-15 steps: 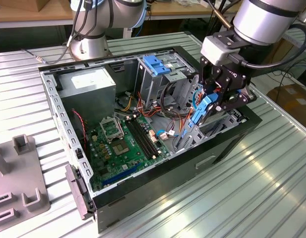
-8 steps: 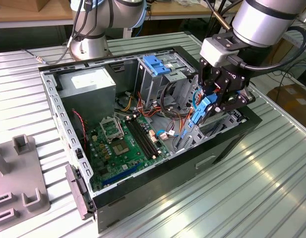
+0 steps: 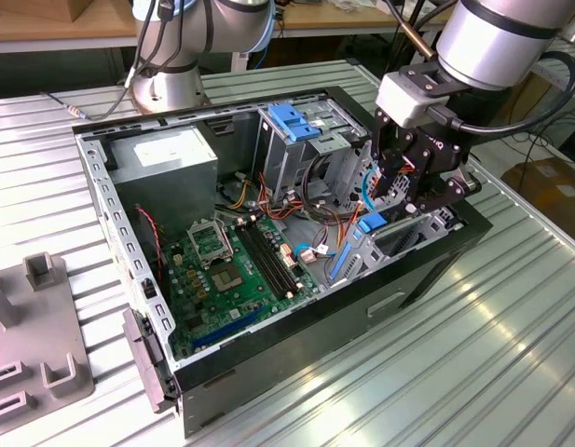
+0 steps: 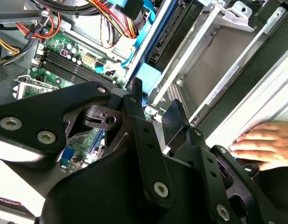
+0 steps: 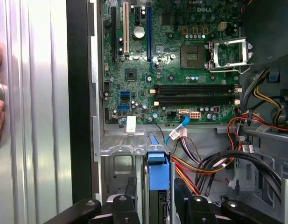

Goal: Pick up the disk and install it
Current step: 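Insert the disk into the insertion slot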

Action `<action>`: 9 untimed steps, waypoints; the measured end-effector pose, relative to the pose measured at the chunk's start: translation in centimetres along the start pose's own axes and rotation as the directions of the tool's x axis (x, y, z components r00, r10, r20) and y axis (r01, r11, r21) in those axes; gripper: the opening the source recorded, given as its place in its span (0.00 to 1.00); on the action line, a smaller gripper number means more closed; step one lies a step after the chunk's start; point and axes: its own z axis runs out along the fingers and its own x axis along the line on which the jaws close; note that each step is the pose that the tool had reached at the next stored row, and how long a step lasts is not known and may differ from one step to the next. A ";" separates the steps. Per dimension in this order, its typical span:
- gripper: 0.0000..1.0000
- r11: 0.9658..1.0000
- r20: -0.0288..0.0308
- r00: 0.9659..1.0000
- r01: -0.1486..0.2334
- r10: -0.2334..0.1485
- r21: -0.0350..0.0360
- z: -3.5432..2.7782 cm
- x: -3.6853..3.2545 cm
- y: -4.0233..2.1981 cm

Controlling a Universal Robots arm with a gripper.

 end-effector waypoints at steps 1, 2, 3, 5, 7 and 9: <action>0.45 1.000 0.000 1.000 0.000 0.000 0.000 0.00 0.00 0.00; 0.45 1.000 0.000 1.000 0.000 0.000 0.000 0.00 0.01 0.00; 0.45 1.000 0.000 1.000 0.000 0.000 0.000 0.00 0.01 0.00; 0.36 1.000 0.000 1.000 0.000 0.000 0.000 0.01 0.02 0.00; 0.24 1.000 0.000 1.000 0.000 0.000 0.000 0.01 0.02 0.00; 0.18 1.000 0.000 1.000 0.000 0.000 0.000 0.01 0.03 0.00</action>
